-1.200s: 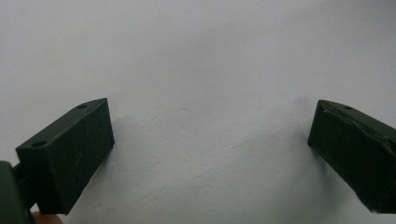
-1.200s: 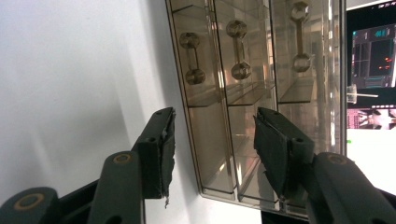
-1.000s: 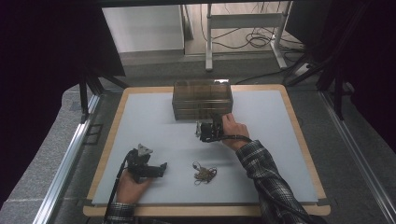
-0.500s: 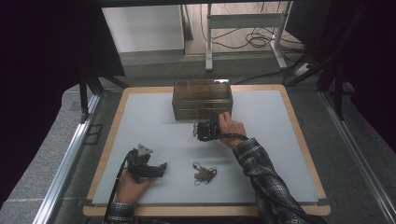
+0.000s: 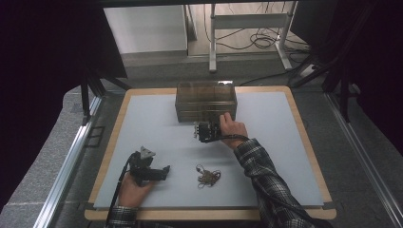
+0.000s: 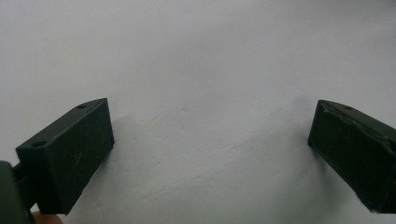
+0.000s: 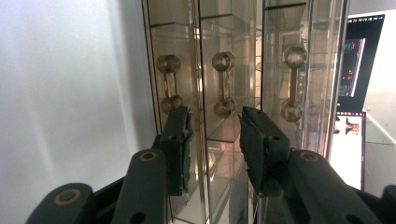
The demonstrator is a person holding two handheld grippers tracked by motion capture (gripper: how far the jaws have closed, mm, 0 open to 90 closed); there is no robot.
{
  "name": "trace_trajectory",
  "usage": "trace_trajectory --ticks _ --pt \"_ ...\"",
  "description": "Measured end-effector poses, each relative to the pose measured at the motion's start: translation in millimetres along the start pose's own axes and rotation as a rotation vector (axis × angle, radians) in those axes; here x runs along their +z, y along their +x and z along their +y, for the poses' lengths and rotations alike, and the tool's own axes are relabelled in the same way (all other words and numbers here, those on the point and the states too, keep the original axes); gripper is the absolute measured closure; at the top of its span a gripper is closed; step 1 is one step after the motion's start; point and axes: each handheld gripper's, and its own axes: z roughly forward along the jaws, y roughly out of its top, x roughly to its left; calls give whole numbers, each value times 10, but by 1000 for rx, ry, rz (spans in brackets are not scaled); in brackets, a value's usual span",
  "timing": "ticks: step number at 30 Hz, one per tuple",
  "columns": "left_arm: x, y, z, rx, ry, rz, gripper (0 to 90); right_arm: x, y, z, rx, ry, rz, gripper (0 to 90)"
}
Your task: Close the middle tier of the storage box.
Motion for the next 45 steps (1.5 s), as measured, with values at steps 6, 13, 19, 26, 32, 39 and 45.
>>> trace_trajectory --ticks 6,13,19,26,32,39,45 --pt "0 0 0 0 0 0 8 22 11 31 -17 -1 -29 690" --pt "0 0 0 0 0 0 8 58 26 39 -36 7 -50 734" --pt "0 0 0 0 0 0 8 90 19 30 -33 3 -42 740" --pt "0 0 0 -1 0 0 8 100 15 45 -44 7 -60 788" --pt "0 0 0 0 0 0 8 89 15 48 -49 11 -52 798" --pt "0 0 0 0 0 0 7 64 27 44 -51 5 -59 799" --pt "0 0 0 0 0 0 8 23 33 34 -47 -4 -53 799"
